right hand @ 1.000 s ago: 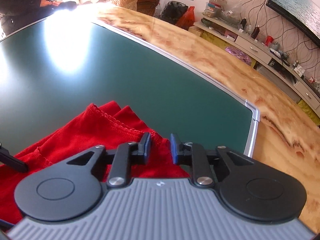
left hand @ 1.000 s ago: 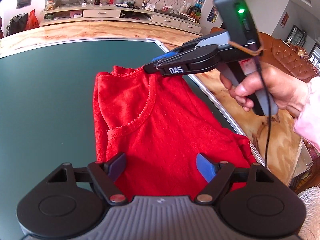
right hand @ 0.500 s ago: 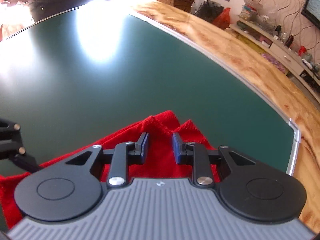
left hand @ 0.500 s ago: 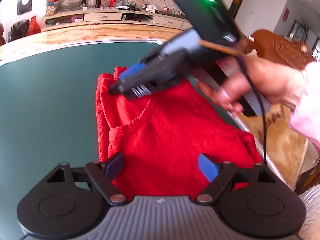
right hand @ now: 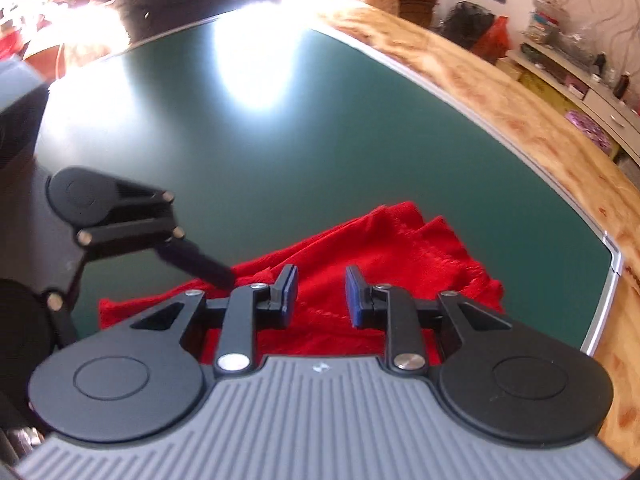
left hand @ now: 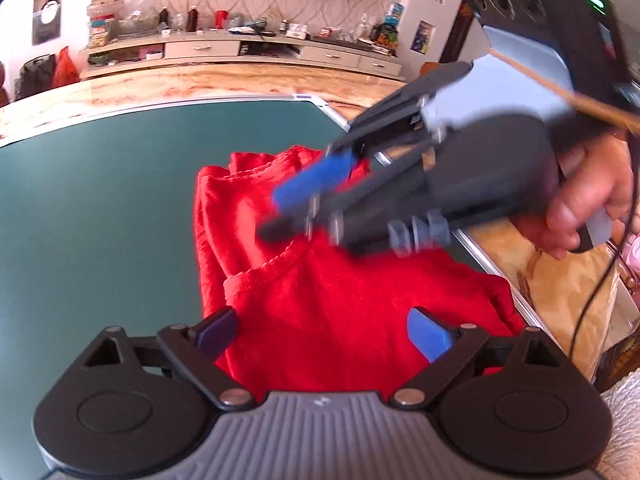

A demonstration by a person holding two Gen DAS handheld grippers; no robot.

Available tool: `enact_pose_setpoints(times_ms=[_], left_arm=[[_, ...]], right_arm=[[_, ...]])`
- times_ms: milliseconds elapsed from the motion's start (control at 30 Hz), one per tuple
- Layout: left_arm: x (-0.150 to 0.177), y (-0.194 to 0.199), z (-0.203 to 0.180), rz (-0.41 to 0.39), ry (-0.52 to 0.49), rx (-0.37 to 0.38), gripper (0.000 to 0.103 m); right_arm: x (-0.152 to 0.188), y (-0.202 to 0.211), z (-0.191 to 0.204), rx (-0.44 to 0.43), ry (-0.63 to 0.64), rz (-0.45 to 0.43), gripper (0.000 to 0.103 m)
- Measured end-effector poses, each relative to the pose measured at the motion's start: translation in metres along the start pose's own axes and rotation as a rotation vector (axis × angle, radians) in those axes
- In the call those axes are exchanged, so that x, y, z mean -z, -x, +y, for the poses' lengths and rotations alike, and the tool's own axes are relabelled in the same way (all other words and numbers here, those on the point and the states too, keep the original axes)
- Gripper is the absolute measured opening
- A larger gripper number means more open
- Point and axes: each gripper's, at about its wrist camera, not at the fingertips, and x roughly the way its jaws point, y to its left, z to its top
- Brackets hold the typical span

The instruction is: Fold clothes

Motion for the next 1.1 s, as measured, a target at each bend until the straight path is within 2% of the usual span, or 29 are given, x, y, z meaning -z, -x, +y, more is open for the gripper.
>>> enact_pose_setpoints(times_ms=[100,233,333,433,533,667,767,933,1100], left_arm=[[0.002,0.000,-0.002,0.018,-0.013,-0.030,0.095],[0.013,0.005,0.002,0.020,0.002,-0.066,0.096],[0.014,0.009,0.009,0.018,0.020,-0.071,0.096],[0.016,0.015,0.012,0.015,0.043,-0.076,0.096],[0.020,0.022,0.013,0.015,0.063,-0.081,0.096],[0.025,0.029,0.015,0.016,0.080,-0.084,0.096],[0.030,0.032,0.017,0.016,0.088,-0.083,0.096],[0.036,0.037,0.021,0.012,0.094,-0.080,0.096],[0.044,0.043,0.017,-0.001,0.075,-0.078,0.097]], right_arm=[[-0.004,-0.024,0.017,-0.020,0.068,0.075,0.030],[-0.014,-0.036,0.024,-0.027,0.075,0.029,0.031],[-0.016,-0.035,0.018,-0.061,0.015,0.016,0.031],[-0.017,-0.022,0.005,-0.080,-0.107,-0.004,0.031],[-0.023,-0.012,0.000,-0.067,-0.265,0.062,0.031],[-0.034,-0.006,0.018,-0.036,-0.334,0.091,0.031],[-0.043,-0.022,0.022,0.016,-0.410,0.151,0.031],[-0.049,-0.044,0.013,0.040,-0.527,0.224,0.030],[-0.048,-0.043,0.013,0.069,-0.538,0.227,0.012]])
